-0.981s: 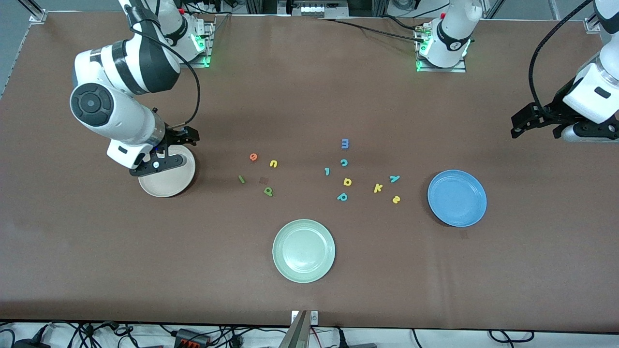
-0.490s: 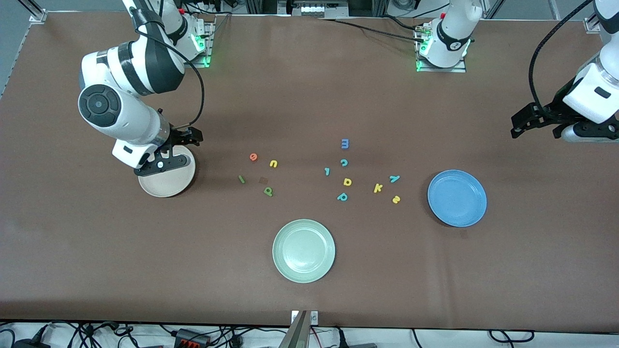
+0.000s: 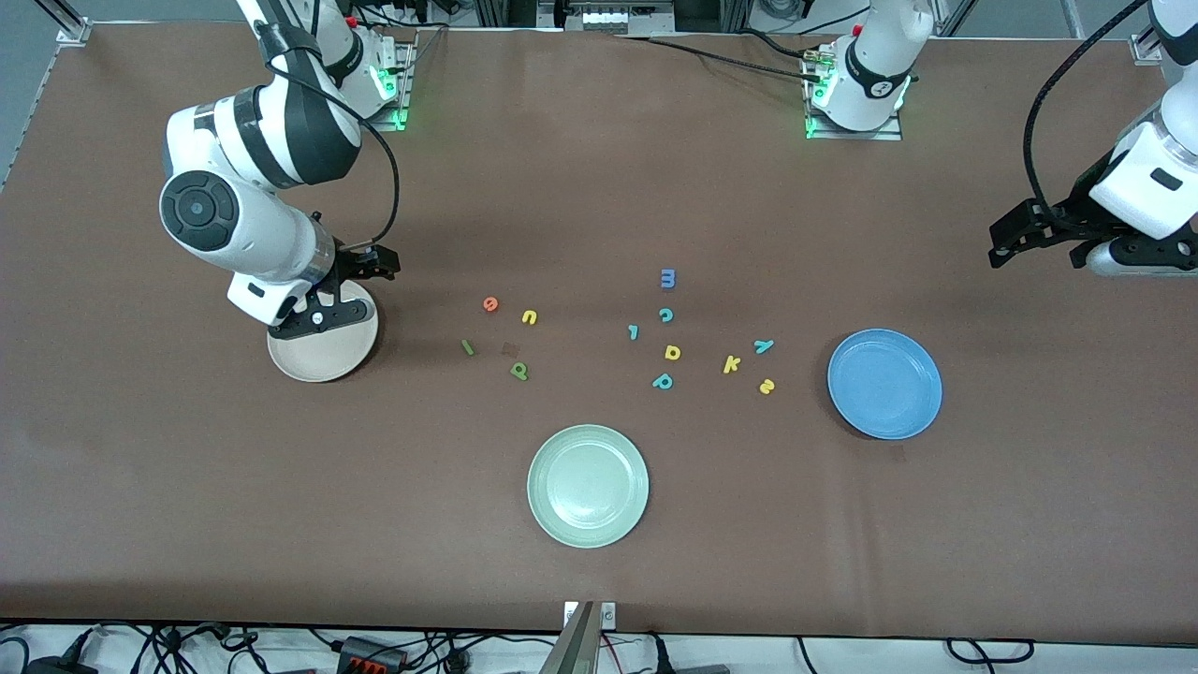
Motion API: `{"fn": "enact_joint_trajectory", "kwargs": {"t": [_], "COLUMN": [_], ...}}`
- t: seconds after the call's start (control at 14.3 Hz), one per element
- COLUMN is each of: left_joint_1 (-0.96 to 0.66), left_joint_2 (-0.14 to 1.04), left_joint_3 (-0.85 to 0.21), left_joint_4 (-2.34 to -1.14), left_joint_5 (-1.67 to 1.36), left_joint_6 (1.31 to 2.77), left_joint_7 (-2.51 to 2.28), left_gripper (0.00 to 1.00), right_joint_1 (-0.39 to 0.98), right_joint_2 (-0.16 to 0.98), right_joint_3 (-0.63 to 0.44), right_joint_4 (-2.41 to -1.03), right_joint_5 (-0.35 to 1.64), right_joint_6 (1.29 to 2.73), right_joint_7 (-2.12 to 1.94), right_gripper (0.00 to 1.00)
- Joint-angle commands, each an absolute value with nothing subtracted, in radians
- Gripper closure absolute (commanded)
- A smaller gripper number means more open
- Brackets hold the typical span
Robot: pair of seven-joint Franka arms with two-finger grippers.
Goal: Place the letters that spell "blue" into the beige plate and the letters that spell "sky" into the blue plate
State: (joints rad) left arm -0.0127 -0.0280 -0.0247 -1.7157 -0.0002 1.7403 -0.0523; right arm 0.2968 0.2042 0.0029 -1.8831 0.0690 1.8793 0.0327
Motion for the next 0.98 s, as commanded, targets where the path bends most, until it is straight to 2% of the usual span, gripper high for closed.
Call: {"fn": "enact_joint_trajectory", "kwargs": {"t": [0.0,0.56,0.7,0.91], "left_joint_1": [-0.012,-0.014,-0.028,-0.046], "left_joint_2": [-0.011,-0.009,-0.002,0.078], "left_joint_3": [-0.02,-0.023,-0.026,-0.038], "left_joint_4": [-1.683,-1.683,-1.68,-1.655], "left_joint_5": [-0.014,-0.014,-0.012,-0.005], "left_joint_6": [1.729,1.729,1.73,1.674], "left_joint_7": [-0.034,-0.035,-0.037,-0.037], "left_gripper": [0.0,0.0,0.0,0.0], "right_joint_1": [0.308,0.356,0.385,0.429], "right_joint_2": [0.193,0.23,0.232,0.277], "right_joint_3": [-0.003,-0.003,-0.003,-0.003], "right_joint_4": [-1.899,-1.933,-1.986,-2.026], "right_joint_5": [0.087,0.087,0.089,0.087], "right_joint_6": [1.894,1.91,1.988,2.101], "right_joint_7": [0.041,0.041,0.041,0.104], "right_gripper": [0.0,0.0,0.0,0.0]}}
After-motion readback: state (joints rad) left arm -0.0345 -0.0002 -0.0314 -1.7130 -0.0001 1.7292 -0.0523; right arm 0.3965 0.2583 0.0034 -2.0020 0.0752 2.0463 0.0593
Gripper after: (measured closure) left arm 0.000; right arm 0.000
